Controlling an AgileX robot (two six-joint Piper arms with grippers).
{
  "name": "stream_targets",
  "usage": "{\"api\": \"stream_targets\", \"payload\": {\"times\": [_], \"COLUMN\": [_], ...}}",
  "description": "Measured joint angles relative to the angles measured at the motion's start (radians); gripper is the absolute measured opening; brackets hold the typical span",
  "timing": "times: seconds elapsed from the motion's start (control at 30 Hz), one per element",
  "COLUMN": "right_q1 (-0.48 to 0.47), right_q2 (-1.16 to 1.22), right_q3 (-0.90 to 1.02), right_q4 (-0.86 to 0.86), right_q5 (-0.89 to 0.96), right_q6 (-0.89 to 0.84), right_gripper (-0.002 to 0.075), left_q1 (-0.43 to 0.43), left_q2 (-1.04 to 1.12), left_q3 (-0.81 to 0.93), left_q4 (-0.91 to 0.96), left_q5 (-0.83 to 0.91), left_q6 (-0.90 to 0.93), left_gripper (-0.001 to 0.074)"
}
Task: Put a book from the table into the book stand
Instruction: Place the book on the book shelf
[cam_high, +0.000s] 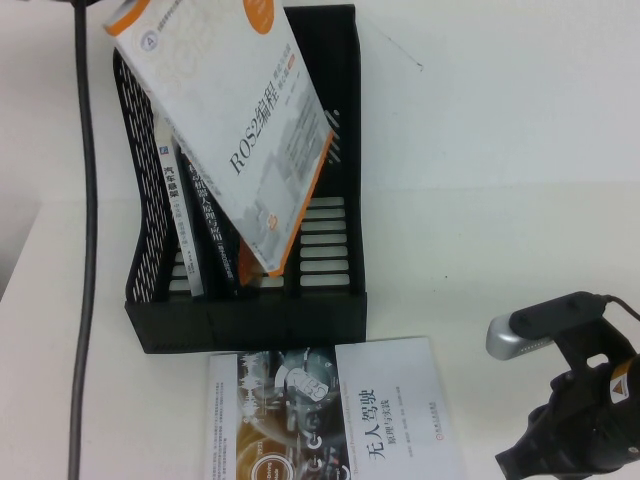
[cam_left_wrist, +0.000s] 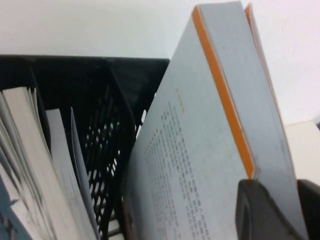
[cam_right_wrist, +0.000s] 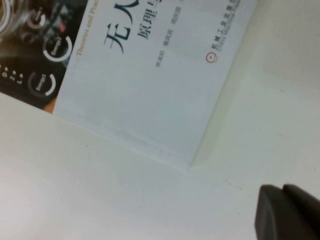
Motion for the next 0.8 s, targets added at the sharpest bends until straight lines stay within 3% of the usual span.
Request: {"api": "stream_targets", "payload": {"times": [0.47, 0.8], "right_q1": [0.000, 0.000], "right_q2": [0.000, 0.000], "right_q3": [0.002, 0.002], "right_q4": [0.000, 0.012], "right_q5": [-0.004, -0.007], "right_q6": [-0.002, -0.002], "right_gripper": [0.0004, 0.0004], "left_q1": [-0.002, -0.105], "left_q2": [0.086, 0.184], "left_q3": [-0.002, -0.002], "left_q4": [-0.011, 0.070], "left_q5": [-0.135, -0.191], "left_q6": [-0.068, -0.077], "left_gripper": [0.0110, 0.0110]}}
